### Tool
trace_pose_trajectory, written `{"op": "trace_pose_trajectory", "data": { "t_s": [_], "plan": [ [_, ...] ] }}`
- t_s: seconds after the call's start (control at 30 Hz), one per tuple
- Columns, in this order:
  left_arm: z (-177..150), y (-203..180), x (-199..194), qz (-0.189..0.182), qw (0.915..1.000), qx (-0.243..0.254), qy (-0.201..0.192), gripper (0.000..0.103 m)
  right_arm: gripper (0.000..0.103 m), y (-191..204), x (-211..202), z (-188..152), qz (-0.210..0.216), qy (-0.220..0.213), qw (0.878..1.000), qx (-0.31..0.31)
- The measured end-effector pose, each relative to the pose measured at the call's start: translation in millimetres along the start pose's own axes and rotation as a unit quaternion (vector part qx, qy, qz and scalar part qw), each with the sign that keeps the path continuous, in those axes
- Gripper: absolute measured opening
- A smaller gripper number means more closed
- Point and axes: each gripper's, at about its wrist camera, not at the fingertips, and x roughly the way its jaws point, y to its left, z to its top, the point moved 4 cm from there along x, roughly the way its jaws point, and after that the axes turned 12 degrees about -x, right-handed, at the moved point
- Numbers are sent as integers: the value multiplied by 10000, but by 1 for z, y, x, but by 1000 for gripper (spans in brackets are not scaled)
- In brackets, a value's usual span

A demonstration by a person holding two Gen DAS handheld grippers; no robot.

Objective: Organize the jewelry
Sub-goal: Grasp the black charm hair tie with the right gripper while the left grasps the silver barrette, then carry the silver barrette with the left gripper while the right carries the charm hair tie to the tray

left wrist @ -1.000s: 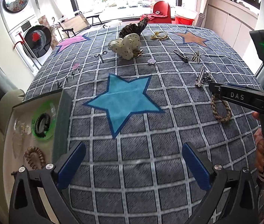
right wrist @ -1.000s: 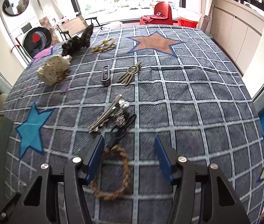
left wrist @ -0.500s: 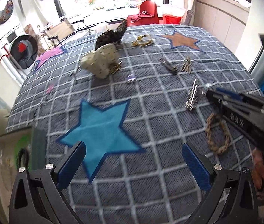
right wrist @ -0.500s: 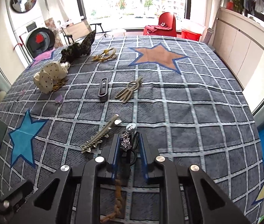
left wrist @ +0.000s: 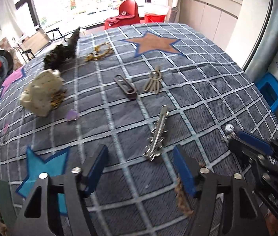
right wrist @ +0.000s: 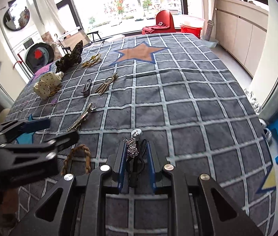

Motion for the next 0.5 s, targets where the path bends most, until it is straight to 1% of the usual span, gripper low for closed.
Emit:
{"op": "trace_pose_trajectory", "data": {
  "t_s": [0.17,0.2,0.23,0.27,0.3,0.5],
  "plan": [
    [7,-7,5,-44,10000,27,-37,68,22,-3,-12,-7,104,-59,9999,92],
    [8,-8,4,-75,9999,43,-56,59,22,-4,-13,-8,134,-67,9998,117],
    [8,-10,3,-112,9999,70,-72,42,22,-4,-15,-8,166,-79,9997,146],
    [8,-12,2,-156,9998,119,-64,32,22,-5,-17,-9,200,-89,9996,179],
    [8,-13,1,-192,9997,140,-32,19,22,-5,-19,-11,258,-97,9994,227],
    [-3,-11,-10,-292,9995,95,-76,19,22,-7,-28,-19,628,-98,9964,556]
  ]
}}
